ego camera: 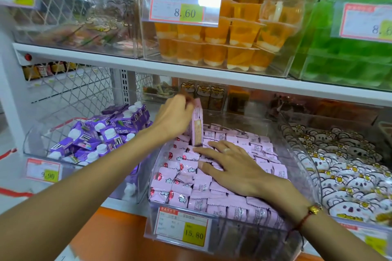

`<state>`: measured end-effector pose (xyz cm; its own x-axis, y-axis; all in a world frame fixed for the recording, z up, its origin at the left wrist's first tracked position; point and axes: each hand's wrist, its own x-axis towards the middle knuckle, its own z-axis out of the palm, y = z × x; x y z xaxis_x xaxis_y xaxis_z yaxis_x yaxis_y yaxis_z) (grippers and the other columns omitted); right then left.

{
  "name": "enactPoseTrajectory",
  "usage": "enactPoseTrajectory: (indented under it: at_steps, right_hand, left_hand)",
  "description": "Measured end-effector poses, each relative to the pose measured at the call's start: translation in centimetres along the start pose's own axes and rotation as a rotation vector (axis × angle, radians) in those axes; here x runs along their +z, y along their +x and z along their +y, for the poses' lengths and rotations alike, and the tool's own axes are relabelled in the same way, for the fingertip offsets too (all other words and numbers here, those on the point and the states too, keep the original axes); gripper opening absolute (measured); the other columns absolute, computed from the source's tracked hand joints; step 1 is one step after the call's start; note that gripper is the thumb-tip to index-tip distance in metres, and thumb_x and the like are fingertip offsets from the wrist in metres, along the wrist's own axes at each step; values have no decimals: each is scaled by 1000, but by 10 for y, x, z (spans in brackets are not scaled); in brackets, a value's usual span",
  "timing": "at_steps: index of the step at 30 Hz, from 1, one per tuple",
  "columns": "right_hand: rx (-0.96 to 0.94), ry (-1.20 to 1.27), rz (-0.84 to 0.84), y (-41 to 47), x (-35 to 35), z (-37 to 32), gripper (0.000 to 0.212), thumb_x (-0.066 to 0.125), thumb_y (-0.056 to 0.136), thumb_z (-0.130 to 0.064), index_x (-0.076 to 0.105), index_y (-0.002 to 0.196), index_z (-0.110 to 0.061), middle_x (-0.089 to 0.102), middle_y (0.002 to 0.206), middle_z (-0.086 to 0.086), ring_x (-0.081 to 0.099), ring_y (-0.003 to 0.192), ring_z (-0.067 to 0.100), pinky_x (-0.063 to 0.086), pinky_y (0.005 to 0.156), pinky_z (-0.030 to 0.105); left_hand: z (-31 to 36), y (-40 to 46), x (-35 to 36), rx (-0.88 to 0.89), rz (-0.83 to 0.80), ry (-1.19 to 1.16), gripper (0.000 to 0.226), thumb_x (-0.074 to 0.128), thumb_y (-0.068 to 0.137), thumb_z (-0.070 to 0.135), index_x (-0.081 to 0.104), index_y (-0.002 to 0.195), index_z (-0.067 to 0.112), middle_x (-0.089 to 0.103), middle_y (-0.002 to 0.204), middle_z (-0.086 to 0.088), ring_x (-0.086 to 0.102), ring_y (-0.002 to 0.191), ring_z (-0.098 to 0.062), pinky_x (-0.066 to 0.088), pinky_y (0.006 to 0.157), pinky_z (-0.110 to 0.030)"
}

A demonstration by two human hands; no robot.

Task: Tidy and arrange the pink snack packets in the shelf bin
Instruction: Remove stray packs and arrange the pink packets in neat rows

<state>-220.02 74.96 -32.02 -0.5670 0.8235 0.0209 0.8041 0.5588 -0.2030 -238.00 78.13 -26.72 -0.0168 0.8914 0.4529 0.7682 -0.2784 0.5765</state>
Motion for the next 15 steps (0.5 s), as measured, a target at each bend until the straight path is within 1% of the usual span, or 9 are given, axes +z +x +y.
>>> enactPoseTrajectory:
  at_steps: [2,3,5,6,8,9,11,13,15]
  right_hand:
    - [3,-1,-14,0,0,0,49,23,92,-63,18,141,-56,14,158,-8,4,145,17,6,117,39]
    - [6,0,-17,-1,0,0,49,22,92,-64,18,140,-57,13,158,-9,3,146,16,5,117,39]
    - [11,2,-15,-1,0,0,48,22,92,-64,17,140,-58,12,158,-10,2,146,16,4,116,38]
    - [10,7,-9,-1,0,0,48,23,93,-63,18,140,-57,12,158,-10,2,146,16,4,116,38]
    - [-1,37,19,-3,-1,-2,46,26,94,-60,24,140,-55,16,158,-9,7,145,15,8,116,38]
    - [-10,77,51,-4,-4,-3,44,29,95,-57,30,139,-52,20,157,-7,13,144,15,13,115,37]
    - [-24,225,182,-7,-9,-7,39,37,98,-46,44,136,-42,36,149,-4,28,139,16,25,111,34]
    - [-1,399,372,-12,-17,-9,35,43,97,-40,51,130,-34,47,139,-9,39,131,11,34,107,34]
    - [-3,539,508,-17,-24,-14,43,51,90,-51,46,131,-38,46,137,-17,40,127,2,37,104,30]
  left_hand:
    - [-2,-8,-5,-85,94,-221,23,41,101,24,58,105,8,66,84,-8,57,60,-14,44,47,-24]
    - [-4,-13,-7,-132,150,-338,22,41,101,25,56,107,9,68,95,-11,64,74,-18,53,58,-27]
    - [-6,-28,-12,-218,289,-541,15,43,100,23,53,103,13,66,108,-13,66,95,-23,55,82,-40]
    - [-6,-36,-15,-238,349,-634,11,44,100,21,52,97,15,66,107,-14,66,94,-18,56,83,-40]
    - [-4,-52,-19,-263,417,-781,14,45,100,15,51,88,18,66,95,-10,67,75,0,57,69,-23]
    - [-2,-59,-22,-277,434,-842,15,45,99,14,51,86,17,65,90,-7,65,67,4,56,64,-17]
    - [0,-69,-26,-308,458,-930,12,45,99,13,52,89,13,64,88,-5,65,65,3,57,66,-17]
    - [4,-72,-30,-333,452,-981,10,46,99,15,53,99,8,65,90,-6,65,66,1,57,69,-18]
    - [9,-73,-30,-353,430,-1033,17,47,99,15,54,108,2,65,87,-6,65,63,2,56,65,-16]
